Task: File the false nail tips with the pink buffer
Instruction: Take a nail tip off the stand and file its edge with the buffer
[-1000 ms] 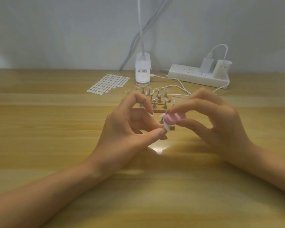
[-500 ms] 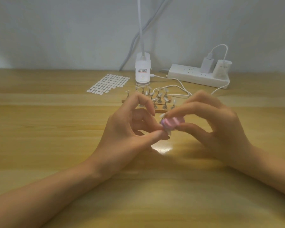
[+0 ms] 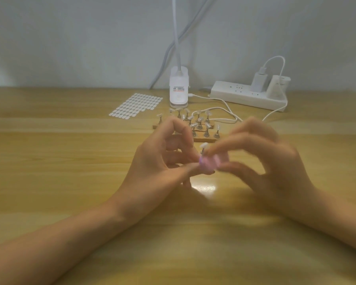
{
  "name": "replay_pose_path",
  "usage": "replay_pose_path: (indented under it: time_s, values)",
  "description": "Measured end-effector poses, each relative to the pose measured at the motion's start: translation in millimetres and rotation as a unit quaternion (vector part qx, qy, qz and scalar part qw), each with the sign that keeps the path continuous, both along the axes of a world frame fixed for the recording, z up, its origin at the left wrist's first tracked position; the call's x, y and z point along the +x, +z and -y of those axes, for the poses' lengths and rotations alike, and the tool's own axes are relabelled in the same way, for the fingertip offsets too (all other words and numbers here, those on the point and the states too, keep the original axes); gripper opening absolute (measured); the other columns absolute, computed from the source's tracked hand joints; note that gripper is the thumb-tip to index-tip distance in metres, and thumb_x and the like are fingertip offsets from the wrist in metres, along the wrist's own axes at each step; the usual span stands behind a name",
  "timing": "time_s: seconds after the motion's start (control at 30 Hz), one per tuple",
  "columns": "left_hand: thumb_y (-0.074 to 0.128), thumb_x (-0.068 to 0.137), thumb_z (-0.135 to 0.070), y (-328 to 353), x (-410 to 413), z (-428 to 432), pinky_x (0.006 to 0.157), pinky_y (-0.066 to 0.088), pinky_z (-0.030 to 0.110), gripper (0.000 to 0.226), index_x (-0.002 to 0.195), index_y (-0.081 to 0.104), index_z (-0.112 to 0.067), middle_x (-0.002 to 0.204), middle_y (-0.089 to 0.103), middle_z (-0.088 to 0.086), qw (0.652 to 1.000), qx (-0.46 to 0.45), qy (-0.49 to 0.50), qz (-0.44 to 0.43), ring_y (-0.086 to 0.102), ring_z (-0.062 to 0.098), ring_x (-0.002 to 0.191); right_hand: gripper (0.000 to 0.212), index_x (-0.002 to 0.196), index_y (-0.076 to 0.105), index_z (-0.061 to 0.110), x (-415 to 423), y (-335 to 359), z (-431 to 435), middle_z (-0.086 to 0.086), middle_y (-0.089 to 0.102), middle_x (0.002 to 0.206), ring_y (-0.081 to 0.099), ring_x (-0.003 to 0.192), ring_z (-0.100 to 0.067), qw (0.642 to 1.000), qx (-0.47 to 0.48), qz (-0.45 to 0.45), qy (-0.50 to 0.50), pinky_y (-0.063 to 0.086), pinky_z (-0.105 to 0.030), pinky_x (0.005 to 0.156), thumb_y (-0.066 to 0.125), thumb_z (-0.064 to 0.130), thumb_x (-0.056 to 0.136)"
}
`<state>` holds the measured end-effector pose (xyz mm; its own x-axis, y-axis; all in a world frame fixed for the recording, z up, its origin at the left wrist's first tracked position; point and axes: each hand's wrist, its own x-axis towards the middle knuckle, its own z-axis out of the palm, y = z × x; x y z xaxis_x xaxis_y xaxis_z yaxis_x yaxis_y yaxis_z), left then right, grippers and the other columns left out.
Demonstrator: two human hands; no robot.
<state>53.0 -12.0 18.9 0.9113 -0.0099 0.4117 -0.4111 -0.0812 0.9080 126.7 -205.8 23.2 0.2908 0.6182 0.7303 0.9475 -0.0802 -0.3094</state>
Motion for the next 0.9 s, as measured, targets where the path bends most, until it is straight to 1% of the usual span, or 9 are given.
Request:
replay_pose_path:
  time_s: [0.07, 0.2, 0.33, 0.43, 0.53, 0.6, 0.73, 0.83, 0.9]
  values:
    - [0.082, 0.071, -0.019, -1, 1, 0, 0.053, 0.052, 0.024, 0.036, 0.086, 0.05, -0.028, 0.074, 0.068, -0.003, 1.0, 0.006, -0.001, -0.002, 0.071, 0.015, 0.066, 0.019, 0.109, 0.068, 0.021, -2, -2, -1, -0.006, 0.059, 0.09, 0.06, 0.086, -0.014, 1.0, -0.011, 0.007, 0.023, 0.049, -0.024, 0.083, 0.071, 0.014, 0.092]
    - [0.083, 0.072, -0.02, 1, -1, 0, 0.049, 0.05, 0.021, 0.037, 0.084, 0.048, -0.025, 0.074, 0.068, 0.0, 1.0, -0.014, -0.007, -0.002, 0.077, 0.027, 0.076, 0.016, 0.106, 0.066, 0.019, 5, 1, 0, -0.007, 0.059, 0.087, 0.06, 0.084, -0.019, 1.0, 0.013, -0.016, -0.017, 0.049, -0.029, 0.079, 0.071, 0.017, 0.091]
    - [0.084, 0.075, -0.015, 0, -1, 2, 0.05, 0.049, 0.022, 0.039, 0.083, 0.047, -0.026, 0.072, 0.067, -0.003, 1.0, -0.001, -0.011, -0.002, 0.072, 0.019, 0.067, 0.019, 0.109, 0.064, 0.021, 3, -2, -1, -0.009, 0.059, 0.089, 0.058, 0.086, -0.017, 1.0, 0.0, 0.005, 0.009, 0.048, -0.022, 0.082, 0.067, 0.014, 0.092]
    - [0.085, 0.075, -0.01, 2, -2, 2, 0.05, 0.049, 0.021, 0.042, 0.082, 0.046, -0.025, 0.074, 0.071, 0.004, 1.0, -0.012, -0.01, -0.001, 0.076, 0.033, 0.077, 0.016, 0.106, 0.065, 0.02, 9, -1, 2, -0.008, 0.059, 0.087, 0.059, 0.085, -0.019, 0.999, 0.008, -0.02, -0.031, 0.048, -0.027, 0.081, 0.071, 0.015, 0.092]
    - [0.081, 0.075, -0.016, 2, -4, 4, 0.051, 0.051, 0.021, 0.036, 0.083, 0.048, -0.028, 0.078, 0.071, 0.011, 1.0, -0.014, -0.022, 0.012, 0.076, 0.034, 0.078, 0.016, 0.108, 0.065, 0.02, 8, -4, 0, -0.007, 0.059, 0.089, 0.058, 0.088, -0.015, 1.0, 0.009, -0.01, -0.021, 0.044, -0.019, 0.084, 0.067, 0.015, 0.093]
    - [0.08, 0.076, -0.017, 1, -4, 4, 0.053, 0.052, 0.021, 0.034, 0.085, 0.049, -0.027, 0.08, 0.072, 0.01, 0.999, -0.02, -0.029, 0.008, 0.077, 0.033, 0.079, 0.013, 0.106, 0.067, 0.018, 12, -7, 0, -0.006, 0.059, 0.091, 0.06, 0.089, -0.011, 0.999, 0.003, -0.024, -0.036, 0.045, -0.018, 0.084, 0.068, 0.014, 0.094]
    - [0.081, 0.082, -0.015, 2, -5, 5, 0.059, 0.057, 0.026, 0.035, 0.101, 0.053, -0.025, 0.09, 0.074, 0.008, 0.999, -0.026, -0.031, 0.001, 0.077, 0.031, 0.087, 0.01, 0.105, 0.067, 0.016, 30, -5, 5, -0.004, 0.066, 0.1, 0.065, 0.092, -0.014, 0.989, 0.043, -0.114, -0.089, 0.053, -0.03, 0.083, 0.07, 0.017, 0.095]
    - [0.073, 0.09, -0.011, 6, -2, 2, 0.065, 0.061, 0.029, 0.034, 0.114, 0.051, -0.017, 0.096, 0.072, 0.01, 1.0, -0.012, -0.009, 0.021, 0.077, 0.024, 0.093, 0.012, 0.103, 0.068, 0.02, 39, -3, 9, 0.003, 0.07, 0.1, 0.067, 0.094, -0.012, 0.956, 0.106, -0.255, -0.097, 0.055, -0.027, 0.084, 0.071, 0.025, 0.092]
    - [0.07, 0.09, -0.013, 14, 2, -2, 0.069, 0.062, 0.03, 0.036, 0.119, 0.05, -0.016, 0.095, 0.07, 0.009, 0.999, 0.007, 0.01, 0.035, 0.076, 0.022, 0.096, 0.014, 0.103, 0.069, 0.019, 42, -4, 10, 0.005, 0.071, 0.099, 0.067, 0.094, -0.011, 0.943, 0.116, -0.295, -0.096, 0.054, -0.022, 0.083, 0.072, 0.026, 0.091]
